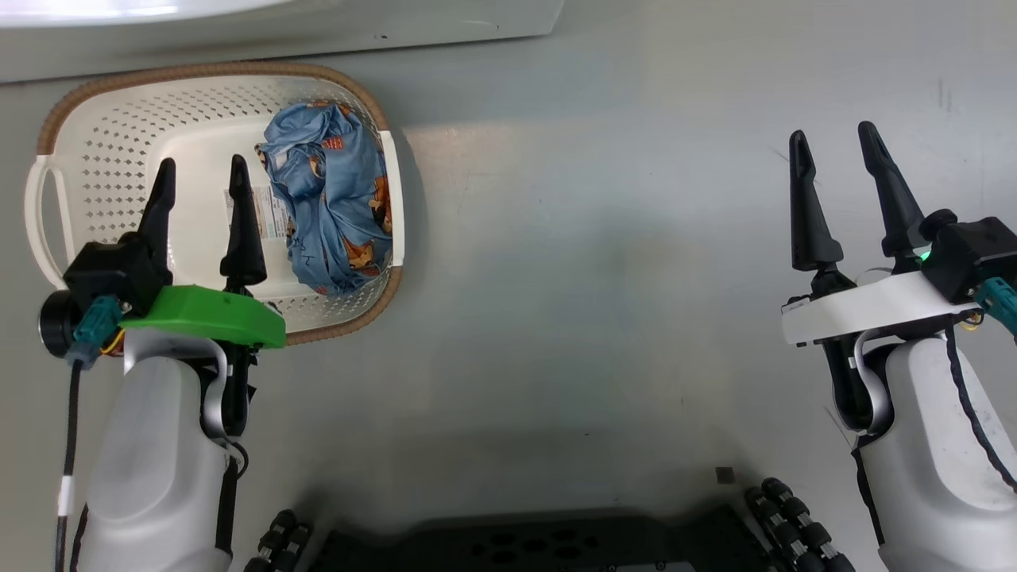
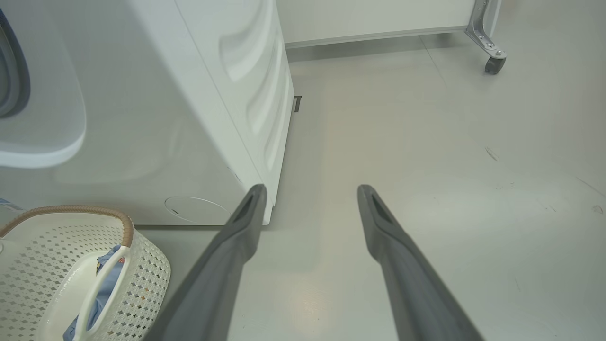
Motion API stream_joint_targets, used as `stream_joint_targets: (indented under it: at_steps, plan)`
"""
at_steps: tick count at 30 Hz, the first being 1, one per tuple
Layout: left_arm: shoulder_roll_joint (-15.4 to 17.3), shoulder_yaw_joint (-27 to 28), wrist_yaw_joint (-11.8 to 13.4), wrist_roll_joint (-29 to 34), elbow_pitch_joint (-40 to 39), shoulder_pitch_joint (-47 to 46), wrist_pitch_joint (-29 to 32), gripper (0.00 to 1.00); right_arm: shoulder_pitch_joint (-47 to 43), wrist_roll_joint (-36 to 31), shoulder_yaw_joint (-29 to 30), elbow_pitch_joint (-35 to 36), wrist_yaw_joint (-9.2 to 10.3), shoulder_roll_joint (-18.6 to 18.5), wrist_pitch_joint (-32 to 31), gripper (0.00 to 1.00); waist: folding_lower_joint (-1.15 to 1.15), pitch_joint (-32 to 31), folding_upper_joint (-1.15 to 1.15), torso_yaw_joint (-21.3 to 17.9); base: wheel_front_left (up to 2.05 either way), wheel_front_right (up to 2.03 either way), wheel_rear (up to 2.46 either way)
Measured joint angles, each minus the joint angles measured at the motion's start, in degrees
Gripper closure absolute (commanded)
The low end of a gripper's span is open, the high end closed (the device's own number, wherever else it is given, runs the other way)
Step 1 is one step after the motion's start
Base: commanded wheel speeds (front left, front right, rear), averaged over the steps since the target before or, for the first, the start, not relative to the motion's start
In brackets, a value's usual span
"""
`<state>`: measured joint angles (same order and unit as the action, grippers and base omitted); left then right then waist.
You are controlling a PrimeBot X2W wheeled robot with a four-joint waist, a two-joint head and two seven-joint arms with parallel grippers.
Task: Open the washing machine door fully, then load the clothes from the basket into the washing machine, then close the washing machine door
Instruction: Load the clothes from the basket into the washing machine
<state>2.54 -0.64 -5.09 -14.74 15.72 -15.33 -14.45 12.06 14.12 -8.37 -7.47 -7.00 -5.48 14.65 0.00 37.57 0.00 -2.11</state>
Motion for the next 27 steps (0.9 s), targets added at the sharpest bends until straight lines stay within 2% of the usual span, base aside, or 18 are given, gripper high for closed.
stream_joint_targets:
  at_steps: [8,16,27]
  plan:
    - [-0.1,-0.9,-0.4,-0.8,5.1,-6.3,0.1,0.0,2.2,-0.2,0.0,1.1,0.0,0.0,0.0,0.0,0.0,6.3,0.0,-0.2,0.0,0.0,0.0]
    - [0.7,-1.2,-1.0,-1.1,11.5,-12.2,2.7,0.0,4.2,-0.6,0.0,1.9,0.0,0.0,0.0,0.0,0.01,11.9,0.0,-0.6,0.0,0.0,0.0]
    - [1.2,-1.1,-1.5,-4.2,18.1,-19.4,5.4,0.0,5.1,-0.7,0.6,2.7,0.0,0.1,0.0,0.0,0.01,17.2,0.0,-1.5,0.0,0.0,0.0]
